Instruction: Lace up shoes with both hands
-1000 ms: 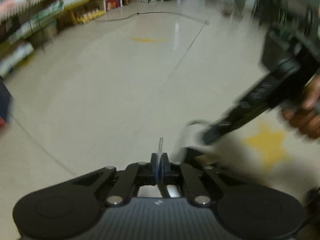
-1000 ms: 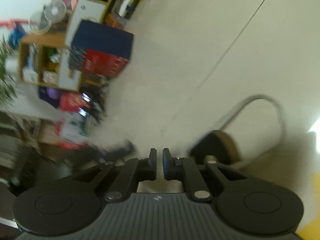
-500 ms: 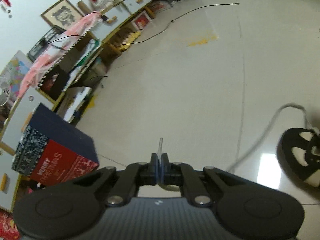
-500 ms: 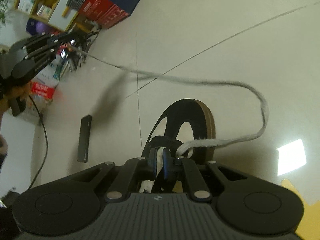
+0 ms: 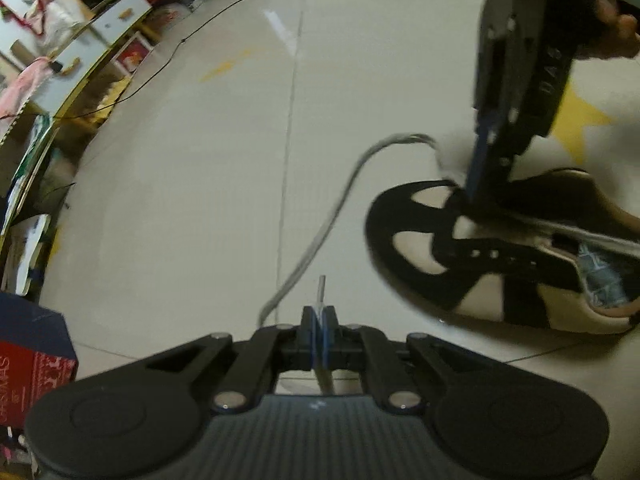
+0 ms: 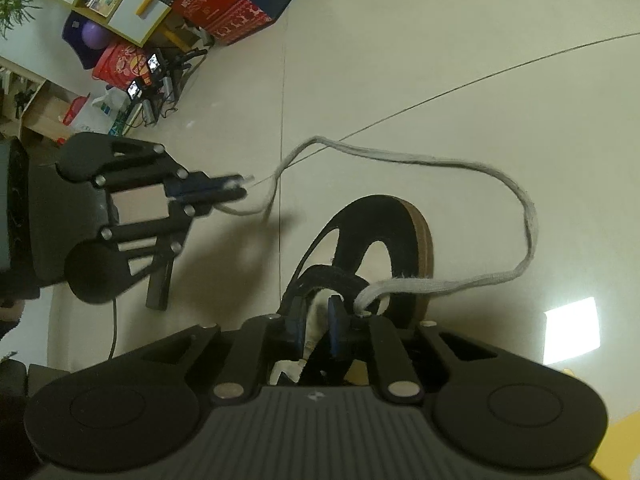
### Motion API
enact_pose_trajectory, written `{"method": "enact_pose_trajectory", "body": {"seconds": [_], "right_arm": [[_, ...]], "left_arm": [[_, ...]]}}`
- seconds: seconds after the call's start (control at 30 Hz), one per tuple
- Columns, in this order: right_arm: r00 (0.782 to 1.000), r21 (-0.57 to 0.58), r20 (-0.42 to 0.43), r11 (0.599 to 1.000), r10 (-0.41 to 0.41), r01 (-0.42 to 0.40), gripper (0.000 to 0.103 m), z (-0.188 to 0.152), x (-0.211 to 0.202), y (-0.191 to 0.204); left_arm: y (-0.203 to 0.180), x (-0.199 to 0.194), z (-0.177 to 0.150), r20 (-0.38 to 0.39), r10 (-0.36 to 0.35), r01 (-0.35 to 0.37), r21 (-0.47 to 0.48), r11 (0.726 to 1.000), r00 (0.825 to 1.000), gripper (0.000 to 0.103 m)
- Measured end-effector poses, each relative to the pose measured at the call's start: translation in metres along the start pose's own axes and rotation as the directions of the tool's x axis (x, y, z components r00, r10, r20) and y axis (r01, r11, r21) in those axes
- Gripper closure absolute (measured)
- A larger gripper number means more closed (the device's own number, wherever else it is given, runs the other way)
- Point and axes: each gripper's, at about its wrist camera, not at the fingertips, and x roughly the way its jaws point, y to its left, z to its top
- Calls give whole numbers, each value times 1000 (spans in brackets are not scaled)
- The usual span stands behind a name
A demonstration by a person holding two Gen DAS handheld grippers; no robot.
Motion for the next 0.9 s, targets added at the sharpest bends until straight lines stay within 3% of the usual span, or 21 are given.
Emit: {"method": "enact_pose_trajectory", "body": {"seconds": [0.17, 0.3, 0.53, 0.9], "right_arm": [[999, -128, 3, 991, -36, 36, 90, -7, 1, 11], [998, -232, 7, 971, -64, 64, 90, -12, 3, 18], [995, -372, 8, 923, -100, 96, 89, -12, 14, 30], [995, -451, 14, 887, -99, 95, 89, -10, 28, 37]], "left_arm": [[-11, 0, 0, 15, 63, -64, 95, 993, 998, 100], [-24, 2, 0, 30, 106, -111, 245, 963, 994, 100], [-57, 2, 2, 105, 112, -150, 494, 856, 988, 100], [-89, -5, -6, 165, 63, -162, 700, 695, 984, 100]]}}
